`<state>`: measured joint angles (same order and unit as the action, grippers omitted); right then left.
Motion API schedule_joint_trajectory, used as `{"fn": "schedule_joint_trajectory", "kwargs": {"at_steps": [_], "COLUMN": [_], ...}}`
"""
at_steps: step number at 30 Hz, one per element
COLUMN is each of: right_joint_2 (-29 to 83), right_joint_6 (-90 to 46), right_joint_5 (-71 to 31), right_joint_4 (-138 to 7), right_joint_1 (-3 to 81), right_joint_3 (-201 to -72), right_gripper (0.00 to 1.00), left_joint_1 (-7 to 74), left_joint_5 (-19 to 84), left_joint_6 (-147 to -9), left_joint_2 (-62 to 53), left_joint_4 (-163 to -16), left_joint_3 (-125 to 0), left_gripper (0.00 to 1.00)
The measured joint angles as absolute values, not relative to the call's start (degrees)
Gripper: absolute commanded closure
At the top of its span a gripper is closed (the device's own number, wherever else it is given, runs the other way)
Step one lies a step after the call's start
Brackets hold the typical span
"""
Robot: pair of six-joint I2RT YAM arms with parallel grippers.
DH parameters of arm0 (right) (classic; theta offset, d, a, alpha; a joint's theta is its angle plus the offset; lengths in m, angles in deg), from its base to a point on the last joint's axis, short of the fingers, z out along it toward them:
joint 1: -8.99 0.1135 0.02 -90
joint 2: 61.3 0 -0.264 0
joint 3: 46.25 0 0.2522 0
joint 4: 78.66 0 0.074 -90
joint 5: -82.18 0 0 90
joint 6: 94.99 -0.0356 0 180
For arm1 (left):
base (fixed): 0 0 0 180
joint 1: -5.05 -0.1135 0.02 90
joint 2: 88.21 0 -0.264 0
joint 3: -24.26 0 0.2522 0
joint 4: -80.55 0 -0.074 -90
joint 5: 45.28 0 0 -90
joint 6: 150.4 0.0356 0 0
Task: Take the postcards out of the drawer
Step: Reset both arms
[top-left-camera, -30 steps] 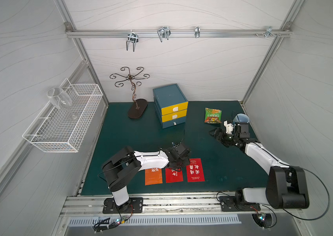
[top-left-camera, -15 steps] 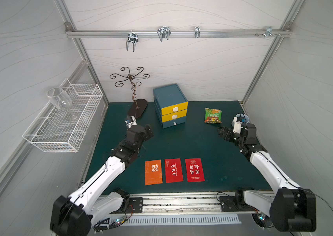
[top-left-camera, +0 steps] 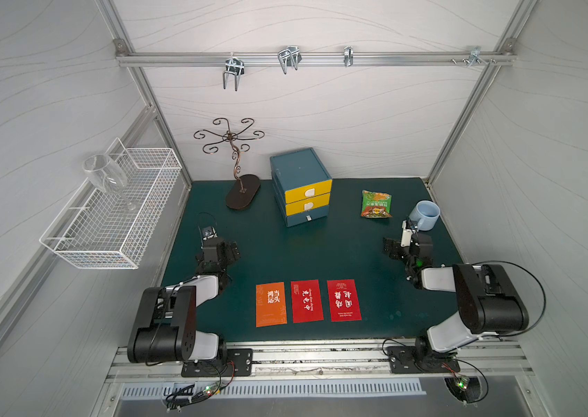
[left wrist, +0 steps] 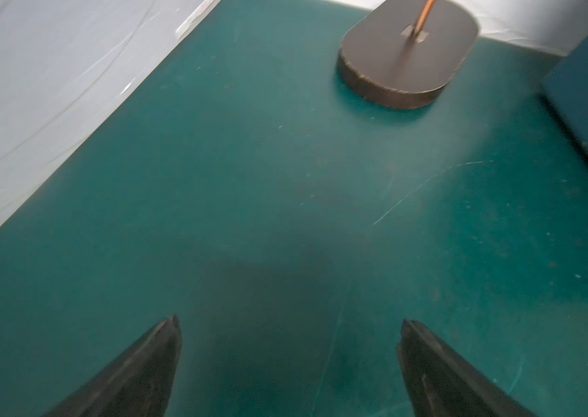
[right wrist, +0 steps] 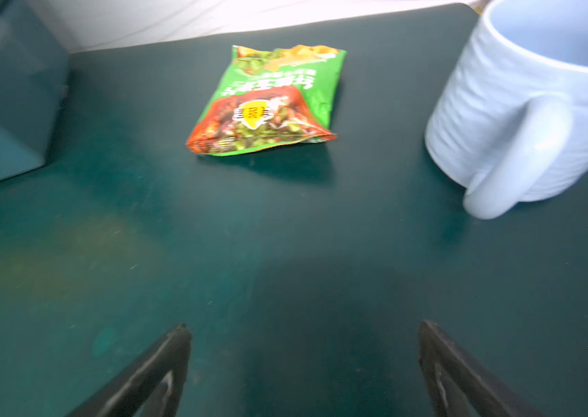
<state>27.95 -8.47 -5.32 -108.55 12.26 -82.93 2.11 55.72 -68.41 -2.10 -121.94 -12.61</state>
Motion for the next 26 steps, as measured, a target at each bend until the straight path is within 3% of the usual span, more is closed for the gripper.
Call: {"fn": "schedule_joint_trajectory", "kwargs": {"at_steps": [8,26], "right_joint_2": [28.5,28.6], "right_joint_6": [-6.8,-6.4], "right_joint_5": [-6.8,-7.0], "right_joint_4": [-110.4,-110.8], "right_joint_1": [12.3,12.4], "right_joint_3": [-84.5,-84.5], "right_gripper": [0.01,0.01], "left_joint_1": [2.8,2.8], "left_joint_5": [49.8,48.5], "left_joint_6": [-64.0,-63.3], "left_joint_2": [1.1,1.1], "left_joint_4": [-128.2,-129.7], "left_joint_3": [-12.8,-12.9], "left_gripper": [0.01,0.01]}}
